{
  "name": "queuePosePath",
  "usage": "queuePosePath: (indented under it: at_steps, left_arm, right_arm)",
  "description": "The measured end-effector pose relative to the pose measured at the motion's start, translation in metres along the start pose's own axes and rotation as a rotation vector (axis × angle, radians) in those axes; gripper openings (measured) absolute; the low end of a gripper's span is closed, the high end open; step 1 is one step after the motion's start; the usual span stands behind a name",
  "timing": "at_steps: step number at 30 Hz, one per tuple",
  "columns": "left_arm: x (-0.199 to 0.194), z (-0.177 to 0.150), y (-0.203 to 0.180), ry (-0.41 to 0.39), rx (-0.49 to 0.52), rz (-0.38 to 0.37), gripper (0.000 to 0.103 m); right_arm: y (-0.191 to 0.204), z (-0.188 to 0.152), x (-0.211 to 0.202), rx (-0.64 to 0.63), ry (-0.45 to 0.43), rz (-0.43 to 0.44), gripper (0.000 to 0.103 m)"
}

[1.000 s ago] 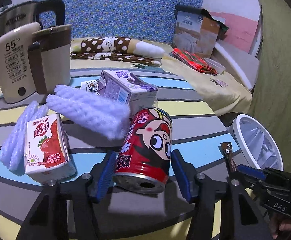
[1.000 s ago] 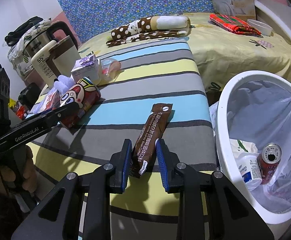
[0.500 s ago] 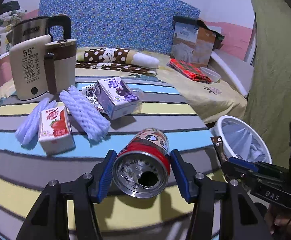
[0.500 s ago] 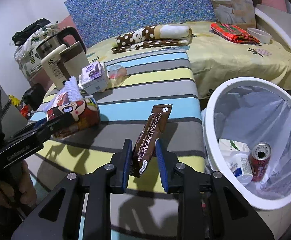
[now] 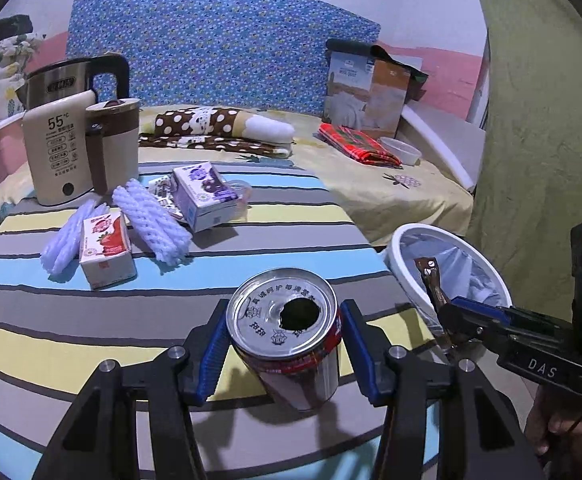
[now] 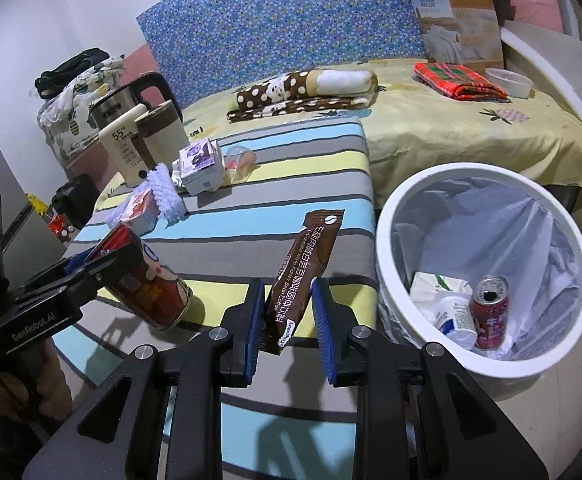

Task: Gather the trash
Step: 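Carry wrapper and red can over the bin and open both grippers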

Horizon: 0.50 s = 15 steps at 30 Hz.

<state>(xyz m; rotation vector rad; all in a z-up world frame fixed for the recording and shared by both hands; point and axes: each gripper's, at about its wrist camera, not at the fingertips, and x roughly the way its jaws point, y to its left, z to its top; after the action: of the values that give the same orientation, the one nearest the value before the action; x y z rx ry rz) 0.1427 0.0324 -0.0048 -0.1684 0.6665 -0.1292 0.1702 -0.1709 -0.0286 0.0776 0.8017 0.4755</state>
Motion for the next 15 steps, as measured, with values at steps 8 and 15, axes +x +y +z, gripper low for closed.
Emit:
queuePosePath:
  at_steps: [8,15]
  left_arm:
    - [-0.002,0.007,-0.028,-0.002,0.055,-0.043,0.054]
    - [0.007,0.022,-0.062,-0.004,0.109,-0.103,0.054]
  right_arm:
    - [-0.014,-0.003,-0.015,0.024,-0.026,-0.026,0.027]
    - [-0.038,-0.004,-0.029,0.067,-0.057,-0.075,0.027]
